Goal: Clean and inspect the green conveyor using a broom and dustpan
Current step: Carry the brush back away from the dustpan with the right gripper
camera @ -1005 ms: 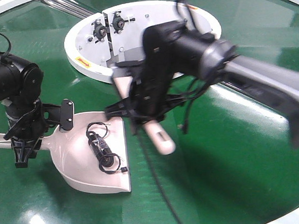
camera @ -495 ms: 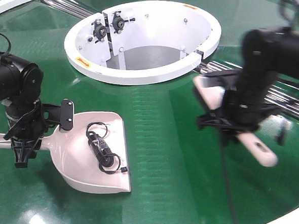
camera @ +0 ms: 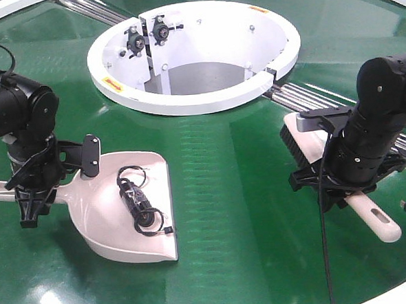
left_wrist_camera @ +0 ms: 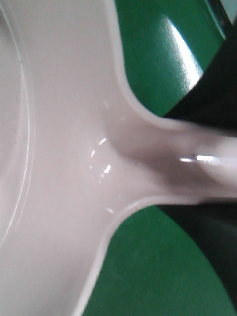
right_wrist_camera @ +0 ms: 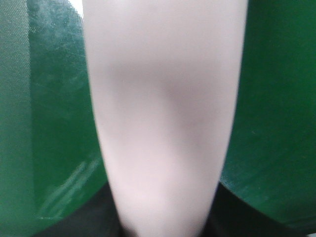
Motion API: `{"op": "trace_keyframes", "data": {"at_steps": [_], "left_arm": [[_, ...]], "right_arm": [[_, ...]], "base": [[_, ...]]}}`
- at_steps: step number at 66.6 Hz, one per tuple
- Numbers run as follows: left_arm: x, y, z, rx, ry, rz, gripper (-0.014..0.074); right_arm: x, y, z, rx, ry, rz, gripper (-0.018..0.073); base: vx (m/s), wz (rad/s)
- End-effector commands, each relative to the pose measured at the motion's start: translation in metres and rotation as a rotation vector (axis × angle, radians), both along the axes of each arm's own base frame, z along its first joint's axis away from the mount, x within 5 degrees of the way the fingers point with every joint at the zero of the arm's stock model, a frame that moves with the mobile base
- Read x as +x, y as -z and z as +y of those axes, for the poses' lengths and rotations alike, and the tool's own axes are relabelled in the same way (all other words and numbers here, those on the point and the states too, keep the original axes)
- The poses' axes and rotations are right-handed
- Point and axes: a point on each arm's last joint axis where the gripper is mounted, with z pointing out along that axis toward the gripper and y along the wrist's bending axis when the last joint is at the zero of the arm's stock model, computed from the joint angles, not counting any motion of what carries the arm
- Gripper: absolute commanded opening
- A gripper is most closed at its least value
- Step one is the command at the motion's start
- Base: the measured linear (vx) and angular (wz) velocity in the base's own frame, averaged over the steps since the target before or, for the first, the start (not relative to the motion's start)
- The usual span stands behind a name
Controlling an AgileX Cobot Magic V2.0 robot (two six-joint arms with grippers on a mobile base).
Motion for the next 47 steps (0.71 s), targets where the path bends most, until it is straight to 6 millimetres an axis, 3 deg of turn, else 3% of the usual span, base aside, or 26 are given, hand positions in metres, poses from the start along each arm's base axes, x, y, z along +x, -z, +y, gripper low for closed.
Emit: {"op": "trace_keyframes", "data": {"at_steps": [1,47], "left_arm": [[-0.0042,-0.0239,0.0003,0.003,-0.007,-0.043,-0.0006],[-0.0020,-0.0235,-0.0022,-0.025,-0.005,-0.068,-0.0006]], "right_arm": [[-0.0006,-0.0197,-0.0025,0.009,-0.033,-0.078,-0.0001],[0.0004,-0.0200,-0.0008,0.022,-0.085,-0.093,-0.0001]], "base": [[0.00,0.00],[0.00,0.00]]}}
